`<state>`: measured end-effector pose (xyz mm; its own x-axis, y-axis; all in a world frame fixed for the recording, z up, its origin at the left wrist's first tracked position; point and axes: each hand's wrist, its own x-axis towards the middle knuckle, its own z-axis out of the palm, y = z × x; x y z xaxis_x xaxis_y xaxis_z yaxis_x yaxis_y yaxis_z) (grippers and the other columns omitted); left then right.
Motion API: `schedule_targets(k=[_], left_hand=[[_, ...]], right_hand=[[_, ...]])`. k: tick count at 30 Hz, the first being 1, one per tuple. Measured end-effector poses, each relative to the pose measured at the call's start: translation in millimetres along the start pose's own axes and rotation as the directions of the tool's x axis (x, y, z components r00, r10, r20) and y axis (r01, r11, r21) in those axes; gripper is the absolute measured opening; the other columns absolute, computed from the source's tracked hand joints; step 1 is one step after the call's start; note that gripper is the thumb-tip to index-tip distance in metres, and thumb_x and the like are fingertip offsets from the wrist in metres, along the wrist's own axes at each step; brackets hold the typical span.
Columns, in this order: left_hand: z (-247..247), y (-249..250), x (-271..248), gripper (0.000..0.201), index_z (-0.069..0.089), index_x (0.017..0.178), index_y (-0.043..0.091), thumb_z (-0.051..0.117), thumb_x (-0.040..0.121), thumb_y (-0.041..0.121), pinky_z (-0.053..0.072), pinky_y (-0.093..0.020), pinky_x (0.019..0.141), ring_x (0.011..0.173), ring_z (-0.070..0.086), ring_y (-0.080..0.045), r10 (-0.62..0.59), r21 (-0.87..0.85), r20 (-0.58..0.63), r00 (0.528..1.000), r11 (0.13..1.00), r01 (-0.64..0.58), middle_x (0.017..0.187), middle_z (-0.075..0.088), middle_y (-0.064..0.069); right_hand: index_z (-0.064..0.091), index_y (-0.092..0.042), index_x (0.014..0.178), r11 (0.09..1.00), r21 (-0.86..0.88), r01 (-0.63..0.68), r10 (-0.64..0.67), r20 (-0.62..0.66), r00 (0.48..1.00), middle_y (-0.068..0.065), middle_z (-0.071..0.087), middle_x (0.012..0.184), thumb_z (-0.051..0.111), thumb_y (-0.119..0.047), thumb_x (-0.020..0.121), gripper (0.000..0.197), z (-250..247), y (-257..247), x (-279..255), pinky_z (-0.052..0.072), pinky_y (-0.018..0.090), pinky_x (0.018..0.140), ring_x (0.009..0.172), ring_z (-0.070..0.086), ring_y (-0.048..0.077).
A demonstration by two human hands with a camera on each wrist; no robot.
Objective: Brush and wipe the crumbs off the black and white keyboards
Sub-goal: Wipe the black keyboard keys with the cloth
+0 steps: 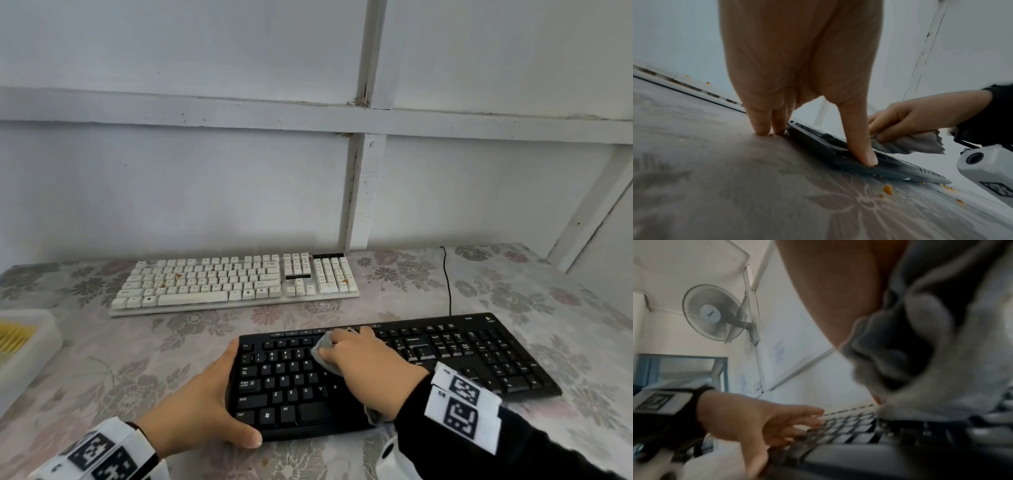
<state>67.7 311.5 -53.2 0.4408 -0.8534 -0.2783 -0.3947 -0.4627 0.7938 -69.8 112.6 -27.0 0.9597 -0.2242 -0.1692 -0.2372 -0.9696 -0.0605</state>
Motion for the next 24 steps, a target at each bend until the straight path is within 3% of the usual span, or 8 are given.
schedule_targets(k=[2, 5, 7, 10, 13, 16, 19, 24], left_hand=[[-0.1, -1.8, 1.0, 0.126, 0.007, 0.136, 0.054, 0.088, 0.042, 0.038, 0.037, -0.029, 0.107, 0.124, 0.044, -0.001, -0.013, 0.016, 0.004, 1.000, 1.000, 0.013, 0.134, 0.040, 0.026], [0.2, -2.0, 1.3, 0.111, 0.014, 0.121, 0.066, 0.088, 0.043, 0.036, 0.040, -0.030, 0.105, 0.121, 0.046, -0.001, 0.018, 0.025, -0.017, 1.000, 1.000, -0.017, 0.131, 0.045, 0.024], [0.0, -1.0, 0.1, 0.107, 0.014, 0.115, 0.068, 0.087, 0.044, 0.036, 0.039, -0.029, 0.105, 0.121, 0.045, 0.000, 0.021, 0.036, -0.025, 0.999, 0.999, -0.020, 0.130, 0.044, 0.025], [-0.4, 0.2, -0.3, 0.103, 0.016, 0.112, 0.069, 0.087, 0.045, 0.035, 0.039, -0.027, 0.105, 0.121, 0.045, 0.001, 0.031, 0.028, -0.018, 0.999, 0.999, -0.030, 0.128, 0.045, 0.027], [-0.1, 2.3, 0.1, 0.102, 0.018, 0.108, 0.074, 0.087, 0.045, 0.033, 0.039, -0.029, 0.105, 0.120, 0.046, 0.003, 0.047, 0.007, -0.011, 0.999, 0.999, -0.047, 0.126, 0.048, 0.028], [-0.5, 3.0, -0.7, 0.102, 0.018, 0.098, 0.084, 0.087, 0.045, 0.030, 0.040, -0.022, 0.100, 0.116, 0.047, 0.008, 0.053, -0.008, -0.012, 0.999, 0.999, -0.053, 0.118, 0.050, 0.037], [-0.4, 3.6, -1.6, 0.102, 0.017, 0.098, 0.082, 0.087, 0.047, 0.029, 0.040, -0.018, 0.096, 0.114, 0.048, 0.009, 0.043, -0.007, -0.011, 0.999, 0.999, -0.043, 0.117, 0.051, 0.035], [-0.3, 2.4, -2.0, 0.110, 0.019, 0.123, 0.066, 0.088, 0.044, 0.032, 0.042, -0.030, 0.103, 0.116, 0.050, 0.006, 0.032, -0.011, 0.002, 0.999, 0.999, -0.032, 0.124, 0.052, 0.031]], right_hand=[[0.054, -0.014, 0.110, 1.000, 0.021, -0.018, 0.018, -0.019, 1.000, 0.005, 0.042, 0.121, 0.039, 0.007, 0.087, 0.034, 4.5, 11.0, -5.1, 0.033, 0.029, 0.065, 0.100, 0.039, 0.022], [0.051, -0.023, 0.116, 0.996, -0.015, -0.093, 0.093, -0.017, 0.996, 0.001, 0.044, 0.126, 0.037, -0.011, 0.098, 0.026, 9.6, 44.1, -19.3, 0.038, 0.039, 0.079, 0.109, 0.044, 0.025], [0.054, -0.020, 0.117, 0.976, -0.065, -0.209, 0.210, 0.016, 0.978, -0.002, 0.044, 0.121, 0.034, -0.018, 0.101, 0.026, 3.8, 63.1, -33.5, 0.034, 0.035, 0.080, 0.106, 0.044, 0.023], [0.055, -0.019, 0.087, 0.932, -0.131, -0.339, 0.345, 0.031, 0.938, -0.005, 0.035, 0.096, 0.039, -0.001, 0.092, 0.025, -11.2, 79.3, -50.0, 0.027, 0.032, 0.076, 0.079, 0.040, 0.019], [0.031, -0.020, 0.062, 0.933, -0.050, -0.355, 0.357, 0.028, 0.934, -0.002, 0.034, 0.079, 0.038, 0.009, 0.080, 0.035, -22.3, 77.3, -48.2, 0.034, 0.030, 0.074, 0.072, 0.038, 0.019], [0.058, -0.012, 0.089, 0.978, 0.096, -0.186, 0.187, 0.006, 0.982, 0.003, 0.053, 0.107, 0.039, 0.004, 0.086, 0.024, -19.6, 44.5, -31.5, 0.042, 0.029, 0.085, 0.094, 0.046, 0.020], [0.053, -0.014, 0.120, 0.999, 0.010, -0.034, 0.033, 0.104, 0.994, 0.006, 0.042, 0.126, 0.036, 0.007, 0.087, 0.043, -9.5, 12.7, -22.2, 0.036, 0.036, 0.081, 0.096, 0.037, 0.023], [0.049, -0.019, 0.128, 0.980, -0.084, -0.178, 0.184, 0.068, 0.980, 0.003, 0.039, 0.136, 0.033, -0.005, 0.096, 0.039, -11.0, 51.0, -41.6, 0.034, 0.036, 0.087, 0.114, 0.038, 0.029]])
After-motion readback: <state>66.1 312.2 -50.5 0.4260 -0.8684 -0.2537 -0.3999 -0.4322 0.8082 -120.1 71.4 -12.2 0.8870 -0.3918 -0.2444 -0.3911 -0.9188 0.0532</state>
